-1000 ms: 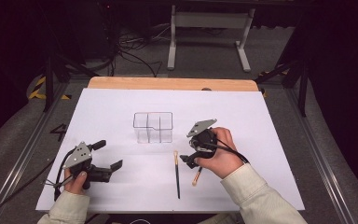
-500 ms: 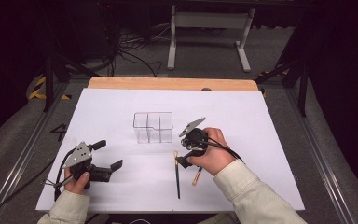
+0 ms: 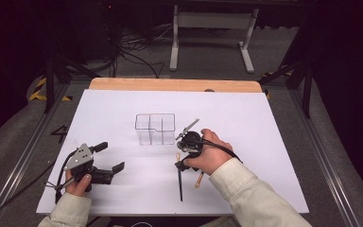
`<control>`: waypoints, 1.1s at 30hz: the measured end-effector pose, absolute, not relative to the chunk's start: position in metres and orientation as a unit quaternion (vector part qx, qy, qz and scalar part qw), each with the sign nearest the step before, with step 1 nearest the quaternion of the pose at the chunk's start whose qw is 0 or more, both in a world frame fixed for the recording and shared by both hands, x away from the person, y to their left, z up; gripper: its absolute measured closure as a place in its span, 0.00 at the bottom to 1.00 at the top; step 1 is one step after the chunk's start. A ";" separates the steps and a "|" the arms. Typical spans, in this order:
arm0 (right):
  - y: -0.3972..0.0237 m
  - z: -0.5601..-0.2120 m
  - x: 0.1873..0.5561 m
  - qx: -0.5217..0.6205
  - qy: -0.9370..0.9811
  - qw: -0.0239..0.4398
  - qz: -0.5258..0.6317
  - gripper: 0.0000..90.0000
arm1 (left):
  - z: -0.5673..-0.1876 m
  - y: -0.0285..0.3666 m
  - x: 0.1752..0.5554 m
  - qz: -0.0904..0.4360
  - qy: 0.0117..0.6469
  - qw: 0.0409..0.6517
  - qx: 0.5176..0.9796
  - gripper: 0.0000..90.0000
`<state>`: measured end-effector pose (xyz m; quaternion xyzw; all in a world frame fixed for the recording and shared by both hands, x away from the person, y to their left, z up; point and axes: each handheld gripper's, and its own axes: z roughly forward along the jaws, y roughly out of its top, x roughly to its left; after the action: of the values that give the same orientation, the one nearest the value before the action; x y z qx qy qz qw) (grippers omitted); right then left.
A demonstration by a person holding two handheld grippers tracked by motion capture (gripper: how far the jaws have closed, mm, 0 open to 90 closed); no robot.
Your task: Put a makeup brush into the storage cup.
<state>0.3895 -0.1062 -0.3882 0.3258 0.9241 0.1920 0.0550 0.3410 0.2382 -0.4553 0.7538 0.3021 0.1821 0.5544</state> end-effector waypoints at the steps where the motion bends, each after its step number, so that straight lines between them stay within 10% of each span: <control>1: -0.105 -0.389 0.390 0.327 0.924 0.052 0.190 0.26 | -0.455 0.238 0.341 0.183 0.301 0.554 0.754 0.01; 33: -0.070 -0.416 0.392 0.382 0.920 0.039 0.081 0.44 | -0.456 0.238 0.341 0.186 0.306 0.551 0.754 0.01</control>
<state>0.3921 -0.0697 -0.4165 0.3824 0.9196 0.0811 0.0393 0.3413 0.2377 -0.4562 0.7540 0.3057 0.1862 0.5507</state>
